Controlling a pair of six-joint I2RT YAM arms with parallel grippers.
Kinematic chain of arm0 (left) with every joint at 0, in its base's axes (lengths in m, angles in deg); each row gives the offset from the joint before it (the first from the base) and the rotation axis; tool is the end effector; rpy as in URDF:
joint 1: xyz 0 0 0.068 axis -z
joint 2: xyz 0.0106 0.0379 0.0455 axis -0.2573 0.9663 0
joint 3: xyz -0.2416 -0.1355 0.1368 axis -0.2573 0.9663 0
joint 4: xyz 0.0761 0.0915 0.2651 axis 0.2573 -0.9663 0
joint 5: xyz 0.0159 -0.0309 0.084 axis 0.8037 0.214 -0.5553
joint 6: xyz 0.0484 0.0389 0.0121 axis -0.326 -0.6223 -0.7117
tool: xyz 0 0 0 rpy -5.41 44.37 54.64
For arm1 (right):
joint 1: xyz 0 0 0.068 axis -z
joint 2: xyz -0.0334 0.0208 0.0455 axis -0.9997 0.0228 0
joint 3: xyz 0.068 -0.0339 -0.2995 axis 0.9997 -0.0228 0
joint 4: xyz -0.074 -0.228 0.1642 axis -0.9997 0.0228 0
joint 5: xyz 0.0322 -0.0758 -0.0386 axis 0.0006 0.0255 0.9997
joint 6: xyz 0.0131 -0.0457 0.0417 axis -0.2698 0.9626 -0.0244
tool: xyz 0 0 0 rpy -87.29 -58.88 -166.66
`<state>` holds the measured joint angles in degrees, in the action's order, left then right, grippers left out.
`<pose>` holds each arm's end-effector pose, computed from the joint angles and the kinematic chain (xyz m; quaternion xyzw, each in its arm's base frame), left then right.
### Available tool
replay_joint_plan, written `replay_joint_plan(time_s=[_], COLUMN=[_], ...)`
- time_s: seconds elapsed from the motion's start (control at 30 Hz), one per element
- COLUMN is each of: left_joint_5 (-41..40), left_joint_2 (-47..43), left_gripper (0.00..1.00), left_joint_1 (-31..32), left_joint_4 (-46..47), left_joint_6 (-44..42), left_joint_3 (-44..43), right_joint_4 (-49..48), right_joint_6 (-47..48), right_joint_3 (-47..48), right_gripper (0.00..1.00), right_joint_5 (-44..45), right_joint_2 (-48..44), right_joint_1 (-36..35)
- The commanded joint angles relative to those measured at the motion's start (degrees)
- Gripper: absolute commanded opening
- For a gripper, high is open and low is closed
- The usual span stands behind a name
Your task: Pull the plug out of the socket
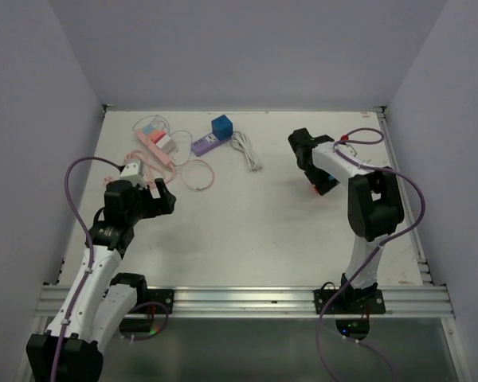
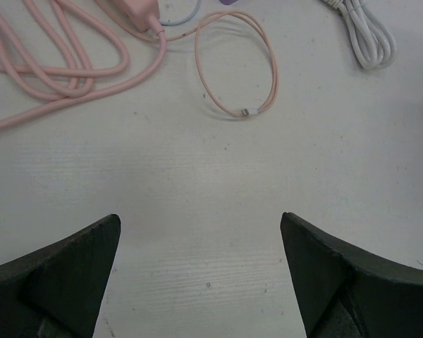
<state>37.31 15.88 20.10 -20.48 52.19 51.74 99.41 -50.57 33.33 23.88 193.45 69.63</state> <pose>0.1841 -0.0219 0.2651 -0.0860 0.8688 -0.1512 0.4636 0.3981 0.1040 0.2115 0.5117 0.7822 -0.1641 0.3154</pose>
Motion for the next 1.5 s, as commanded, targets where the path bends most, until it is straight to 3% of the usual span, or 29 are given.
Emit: replay_joint_plan(time_s=[0.0, 0.1, 0.17, 0.2, 0.27, 0.37, 0.4, 0.5, 0.67, 0.8, 1.13, 1.27, 1.37, 1.47], left_joint_5=[-0.09, -0.09, 0.09, 0.17, 0.61, 1.23, 1.75, 3.24, 6.41, 10.80, 19.16, 18.55, 17.49, 16.88], left_joint_2=[-0.27, -0.18, -0.18, -0.18, -0.09, 0.26, 0.43, 0.70, 2.54, 4.65, 9.84, 10.28, 10.63, 10.98], left_gripper=[1.00, 1.00, 0.99, 1.00, 1.00, 1.00, 1.00, 1.00, 1.00, 1.00, 1.00, 1.00, 1.00, 1.00], left_joint_1=[0.61, 0.78, 0.87, 0.96, 0.96, 1.05, 1.05, 1.05, 1.14, 1.14, 2.54, 4.38, 5.70, 7.11], left_joint_4=[3.10, 3.37, 3.45, 3.46, 3.54, 3.80, 3.89, 4.42, 6.35, 7.93, 11.63, 11.63, 11.72, 12.51], left_joint_6=[-1.29, -1.29, -1.38, -1.38, -1.38, -1.29, -1.12, -0.41, 1.26, 3.19, 8.11, 8.99, 9.78, 10.83], left_joint_3=[0.36, 0.45, 0.37, 0.45, 0.36, 0.37, 0.28, 0.10, -0.25, -0.60, 0.19, 0.54, 0.89, 1.15], right_joint_4=[0.76, -2.04, -3.64, -5.90, -9.42, -17.59, -22.05, -30.67, -37.82, -40.82, -42.49, -40.65, -40.47, -40.99], right_joint_6=[-1.86, 1.99, 4.73, 8.05, 12.98, 27.09, 30.11, 43.78, 61.74, 71.69, 84.36, 86.91, 87.01, 86.66], right_joint_3=[2.03, 0.63, -0.43, -1.74, -3.76, -10.43, -11.93, -17.02, -24.06, -27.15, -29.97, -29.09, -29.53, -30.14], right_gripper=[0.89, 0.80, 0.67, 0.55, 0.47, 0.28, 0.17, 0.00, 0.00, 0.00, 0.00, 0.16, 0.41, 0.53], right_joint_5=[4.68, 4.08, 3.37, 3.11, 1.35, -3.11, -4.53, -13.13, -29.04, -40.47, -50.24, -47.62, -46.29, -45.24], right_joint_2=[0.26, -0.35, -1.31, -1.84, -4.20, -9.03, -10.27, -15.97, -23.10, -26.45, -24.44, -23.12, -22.94, -23.55], right_joint_1=[0.35, 0.26, 0.35, 0.35, 0.18, 0.00, -0.09, -0.44, -2.54, -8.68, -21.79, -24.78, -25.66, -26.28])
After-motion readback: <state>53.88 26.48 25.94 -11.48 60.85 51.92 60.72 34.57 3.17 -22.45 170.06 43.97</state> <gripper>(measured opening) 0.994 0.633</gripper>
